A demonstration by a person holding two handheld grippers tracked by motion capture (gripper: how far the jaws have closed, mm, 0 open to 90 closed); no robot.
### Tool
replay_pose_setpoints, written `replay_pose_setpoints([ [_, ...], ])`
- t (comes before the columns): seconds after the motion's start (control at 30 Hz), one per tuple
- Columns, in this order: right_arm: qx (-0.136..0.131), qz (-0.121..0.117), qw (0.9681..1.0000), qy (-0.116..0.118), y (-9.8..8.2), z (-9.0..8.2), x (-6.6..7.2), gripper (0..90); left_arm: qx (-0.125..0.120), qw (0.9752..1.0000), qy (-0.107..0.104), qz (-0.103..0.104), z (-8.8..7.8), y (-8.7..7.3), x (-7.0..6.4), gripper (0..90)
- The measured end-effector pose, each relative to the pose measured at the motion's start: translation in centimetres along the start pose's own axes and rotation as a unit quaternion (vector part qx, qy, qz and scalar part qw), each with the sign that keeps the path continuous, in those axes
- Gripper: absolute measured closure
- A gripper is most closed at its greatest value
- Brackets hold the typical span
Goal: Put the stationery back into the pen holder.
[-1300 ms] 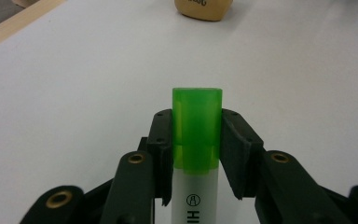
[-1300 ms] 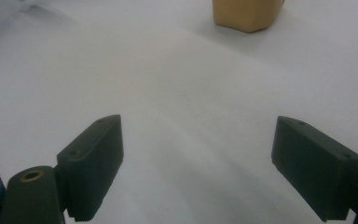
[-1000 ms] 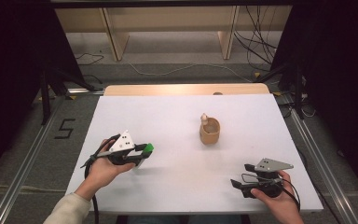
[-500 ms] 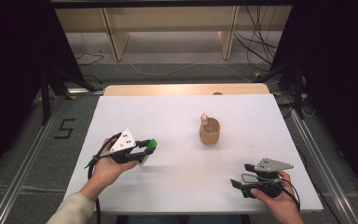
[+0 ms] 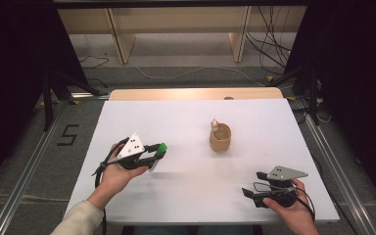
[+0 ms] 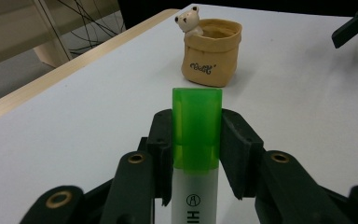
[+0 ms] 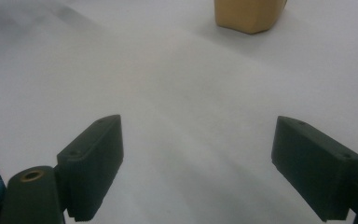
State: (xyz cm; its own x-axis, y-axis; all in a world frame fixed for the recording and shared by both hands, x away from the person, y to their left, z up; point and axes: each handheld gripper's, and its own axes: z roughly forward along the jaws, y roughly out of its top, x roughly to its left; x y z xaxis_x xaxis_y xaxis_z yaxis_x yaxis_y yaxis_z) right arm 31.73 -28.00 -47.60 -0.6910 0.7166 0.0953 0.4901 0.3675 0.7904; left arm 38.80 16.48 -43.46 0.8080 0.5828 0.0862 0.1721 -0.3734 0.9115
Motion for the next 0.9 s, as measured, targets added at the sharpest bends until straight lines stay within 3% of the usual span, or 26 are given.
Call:
replay_pose_setpoints([
  [0.2, -0.001, 0.001, 1.0, 0.001, 0.0, 0.0, 0.0, 17.5, -0.009, 0.9999, -0.001, -0.009, 0.3, 0.4, -0.1, 67.0],
  [0.9, -0.002, -0.002, 1.0, 0.003, 0.0, 0.2, 0.0, 17.5, -0.024, 0.9996, -0.009, -0.008, 2.3, 1.9, -0.7, 67.0],
])
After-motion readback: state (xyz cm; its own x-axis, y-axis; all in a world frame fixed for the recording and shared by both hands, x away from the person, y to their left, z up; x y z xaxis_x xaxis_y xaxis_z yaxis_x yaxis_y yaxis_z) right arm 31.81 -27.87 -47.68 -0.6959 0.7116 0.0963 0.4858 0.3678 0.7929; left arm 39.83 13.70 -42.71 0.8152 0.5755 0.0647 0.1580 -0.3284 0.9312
